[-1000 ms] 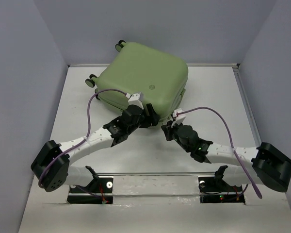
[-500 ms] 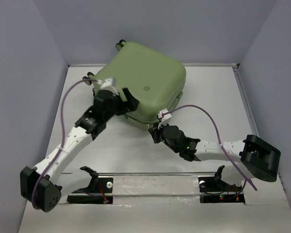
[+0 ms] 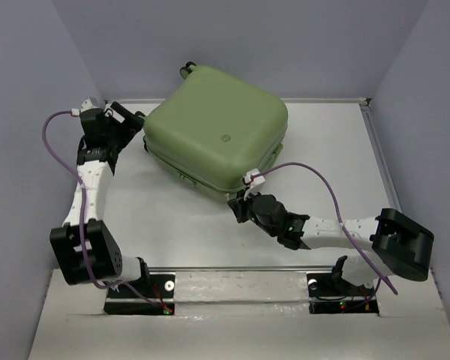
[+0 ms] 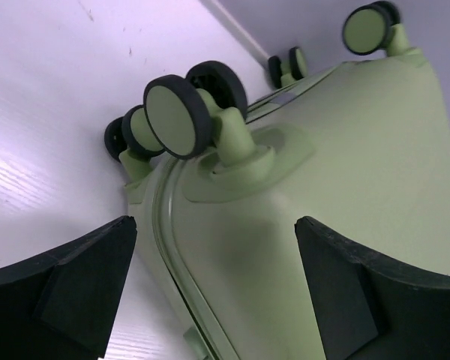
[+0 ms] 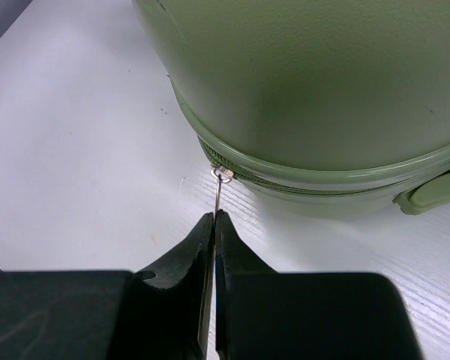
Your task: Pack the luggage
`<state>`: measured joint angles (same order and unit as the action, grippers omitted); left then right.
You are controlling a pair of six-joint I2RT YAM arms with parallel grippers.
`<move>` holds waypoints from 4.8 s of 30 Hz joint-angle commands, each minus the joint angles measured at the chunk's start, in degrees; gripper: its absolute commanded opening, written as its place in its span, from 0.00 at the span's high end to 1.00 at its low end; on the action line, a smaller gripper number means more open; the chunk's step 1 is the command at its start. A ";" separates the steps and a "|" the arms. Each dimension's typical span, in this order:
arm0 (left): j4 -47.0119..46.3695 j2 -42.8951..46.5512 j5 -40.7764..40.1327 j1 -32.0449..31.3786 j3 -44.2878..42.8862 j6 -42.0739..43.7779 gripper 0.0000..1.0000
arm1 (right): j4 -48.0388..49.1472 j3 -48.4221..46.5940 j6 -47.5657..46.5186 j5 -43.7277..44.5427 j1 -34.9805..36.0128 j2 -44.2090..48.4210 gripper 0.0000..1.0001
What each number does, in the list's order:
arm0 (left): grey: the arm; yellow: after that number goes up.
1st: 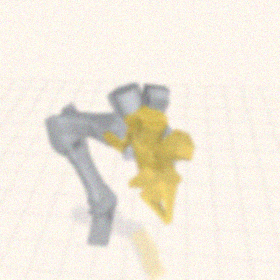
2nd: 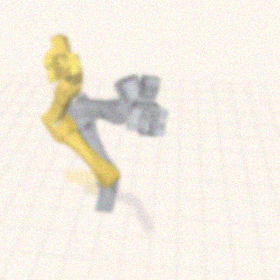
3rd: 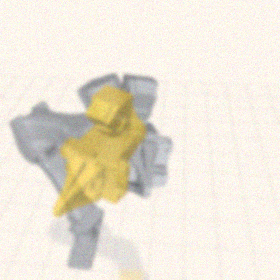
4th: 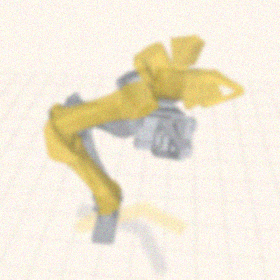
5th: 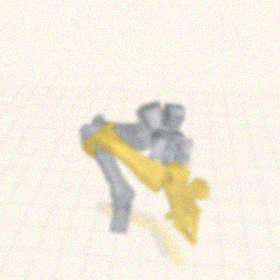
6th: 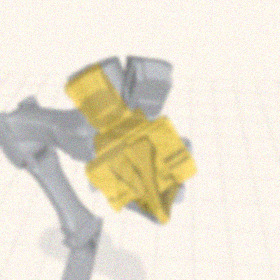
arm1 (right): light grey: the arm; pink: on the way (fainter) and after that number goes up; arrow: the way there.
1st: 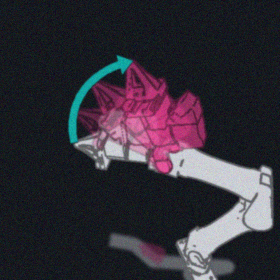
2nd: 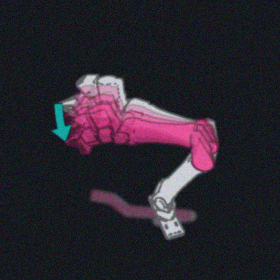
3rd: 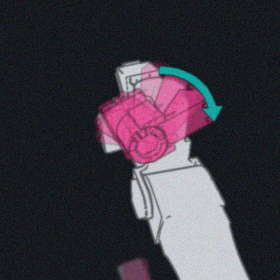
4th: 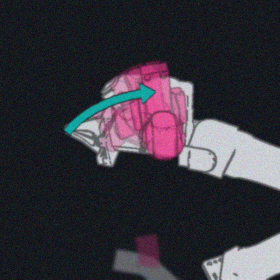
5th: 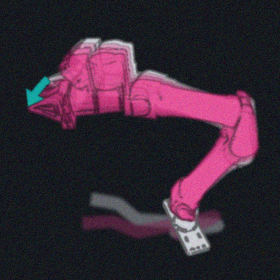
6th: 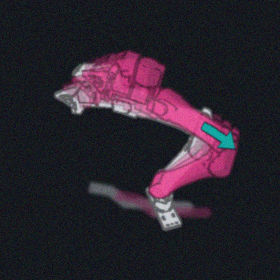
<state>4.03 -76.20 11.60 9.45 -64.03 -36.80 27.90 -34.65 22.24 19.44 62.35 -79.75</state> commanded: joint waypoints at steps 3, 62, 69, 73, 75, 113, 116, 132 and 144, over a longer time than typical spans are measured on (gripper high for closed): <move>-2.63 -10.62 3.78 -0.05 -10.14 -3.19 0.01 | 1.28 1.61 0.26 -4.06 2.08 1.87 0.93; -23.63 33.58 1.59 -16.40 43.56 -10.93 0.94 | -24.62 5.55 8.70 4.02 2.78 19.95 0.65; -25.83 22.86 1.41 -16.05 30.73 -11.63 0.94 | -42.32 9.52 15.56 3.95 -6.33 35.53 0.45; -24.78 21.19 1.06 -15.61 26.94 -11.37 0.94 | -36.44 4.61 6.61 -1.15 -14.33 31.07 0.45; -24.25 21.62 0.80 -15.17 26.41 -10.84 0.94 | -29.50 1.54 0.04 -7.38 -16.63 23.17 0.46; -28.20 18.72 9.94 -6.29 34.67 -11.11 0.94 | -6.65 2.75 -13.80 -41.68 -43.98 12.60 0.44; -28.47 18.99 10.29 -6.29 35.03 -11.45 0.94 | -4.62 2.49 -14.24 -41.15 -44.51 9.97 0.45; -22.49 22.14 12.22 -6.29 26.41 -11.54 0.94 | -2.85 6.53 -9.93 -33.67 -45.03 10.58 0.37; -22.49 23.65 12.14 -6.29 32.12 -10.66 0.94 | 3.65 3.72 -11.96 -45.28 -48.28 5.92 0.47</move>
<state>-15.70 -54.39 21.08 3.42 -34.06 -55.40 23.22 -28.51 11.57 -21.06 14.55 -72.55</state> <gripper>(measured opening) 0.670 0.553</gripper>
